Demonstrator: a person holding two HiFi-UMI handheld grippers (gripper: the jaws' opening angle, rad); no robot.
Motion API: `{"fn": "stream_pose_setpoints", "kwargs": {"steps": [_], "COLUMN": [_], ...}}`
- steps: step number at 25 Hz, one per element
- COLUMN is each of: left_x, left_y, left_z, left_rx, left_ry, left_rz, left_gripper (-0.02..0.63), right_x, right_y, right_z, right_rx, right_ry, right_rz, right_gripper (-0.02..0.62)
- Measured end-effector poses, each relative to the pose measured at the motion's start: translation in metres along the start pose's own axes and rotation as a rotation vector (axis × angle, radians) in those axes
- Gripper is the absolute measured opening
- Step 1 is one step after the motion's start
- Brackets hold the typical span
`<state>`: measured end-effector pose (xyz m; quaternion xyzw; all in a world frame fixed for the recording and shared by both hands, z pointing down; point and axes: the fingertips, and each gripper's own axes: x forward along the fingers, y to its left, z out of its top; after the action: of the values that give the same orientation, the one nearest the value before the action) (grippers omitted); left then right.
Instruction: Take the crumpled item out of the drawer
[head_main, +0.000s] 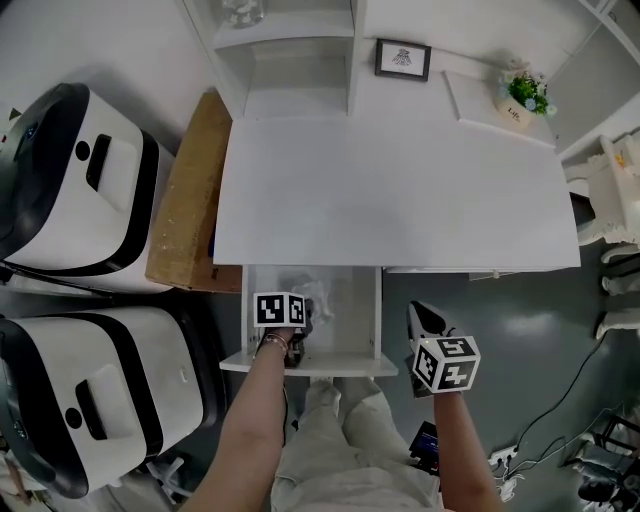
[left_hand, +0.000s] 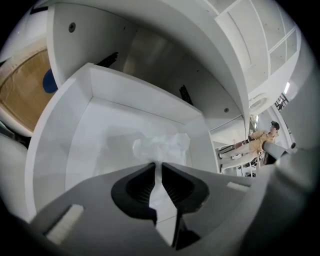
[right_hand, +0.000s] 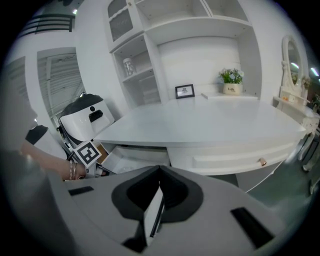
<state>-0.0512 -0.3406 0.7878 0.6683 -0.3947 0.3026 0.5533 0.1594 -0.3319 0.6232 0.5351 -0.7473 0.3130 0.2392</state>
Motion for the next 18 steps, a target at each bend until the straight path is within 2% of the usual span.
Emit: {"fn": "stream_pose_setpoints", "kwargs": {"steps": [6, 18], "left_x": [-0.025, -0.081], "left_y": [-0.011, -0.048], "left_z": [-0.002, 0.020], "left_rx": [0.028, 0.109], "left_ry": [-0.002, -0.115], "left_rz": [-0.010, -0.043], "left_gripper": [0.052, 0.052], "right_x": [-0.010, -0.047], "right_y": [0.015, 0.033], "right_z": [0.022, 0.078], "right_rx": [-0.008, -0.056], "right_ry": [-0.049, -0.178], "right_rz": [0.019, 0.036], "right_gripper": [0.006, 0.006]}}
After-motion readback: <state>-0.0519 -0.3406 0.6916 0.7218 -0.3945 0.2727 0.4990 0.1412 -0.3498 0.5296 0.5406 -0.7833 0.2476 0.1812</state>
